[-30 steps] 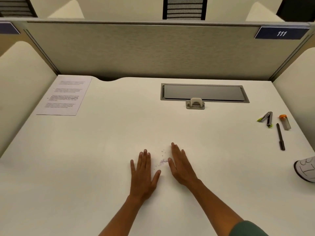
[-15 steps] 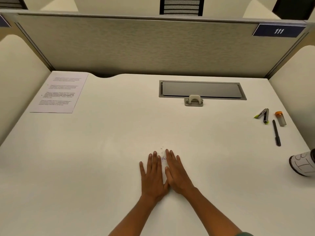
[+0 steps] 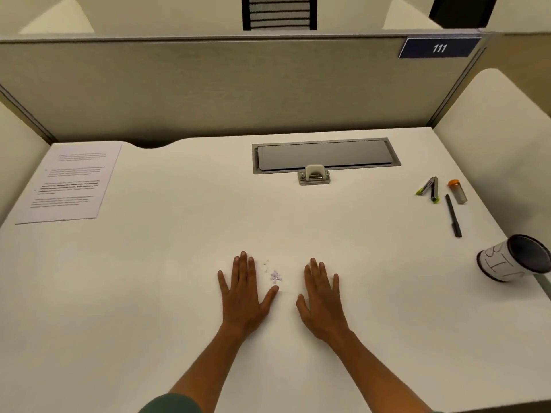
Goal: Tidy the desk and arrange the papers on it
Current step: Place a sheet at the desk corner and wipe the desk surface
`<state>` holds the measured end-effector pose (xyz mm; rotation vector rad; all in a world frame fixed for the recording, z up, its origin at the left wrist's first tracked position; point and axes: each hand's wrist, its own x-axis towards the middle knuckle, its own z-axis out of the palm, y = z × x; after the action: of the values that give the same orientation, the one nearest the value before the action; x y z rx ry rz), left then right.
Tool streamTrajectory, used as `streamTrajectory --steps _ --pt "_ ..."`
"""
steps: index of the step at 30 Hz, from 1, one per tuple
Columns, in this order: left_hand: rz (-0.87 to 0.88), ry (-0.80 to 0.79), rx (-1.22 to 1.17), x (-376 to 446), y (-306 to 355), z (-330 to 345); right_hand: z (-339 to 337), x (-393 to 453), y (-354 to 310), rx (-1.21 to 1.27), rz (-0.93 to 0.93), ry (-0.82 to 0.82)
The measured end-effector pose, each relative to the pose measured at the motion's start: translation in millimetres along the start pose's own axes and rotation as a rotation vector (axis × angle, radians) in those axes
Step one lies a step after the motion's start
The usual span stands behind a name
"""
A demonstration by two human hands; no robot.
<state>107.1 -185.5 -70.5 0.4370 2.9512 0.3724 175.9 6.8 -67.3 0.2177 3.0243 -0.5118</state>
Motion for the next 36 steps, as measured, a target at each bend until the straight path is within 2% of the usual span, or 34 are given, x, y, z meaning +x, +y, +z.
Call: streamTrajectory --steps 11,23,25,31,36 --pt "0.202 -0.121 0.064 29 2 -10 8 -12 -8 -0.097 0.034 -0.058" --pt "0.407 -0.095 0.08 -1 18 1 -2 -1 15 -0.061 0.084 -0.007" --pt "0.386 -0.08 0.066 -1 16 1 -2 2 12 -0.072 0.069 -0.021" --pt "0.182 0.009 0.036 1 -20 -5 7 1 -8 -0.111 0.002 -0.047" --pt "0.077 0.004 0.032 -6 -49 -5 18 -1 -37 -0.142 -0.038 -0.062"
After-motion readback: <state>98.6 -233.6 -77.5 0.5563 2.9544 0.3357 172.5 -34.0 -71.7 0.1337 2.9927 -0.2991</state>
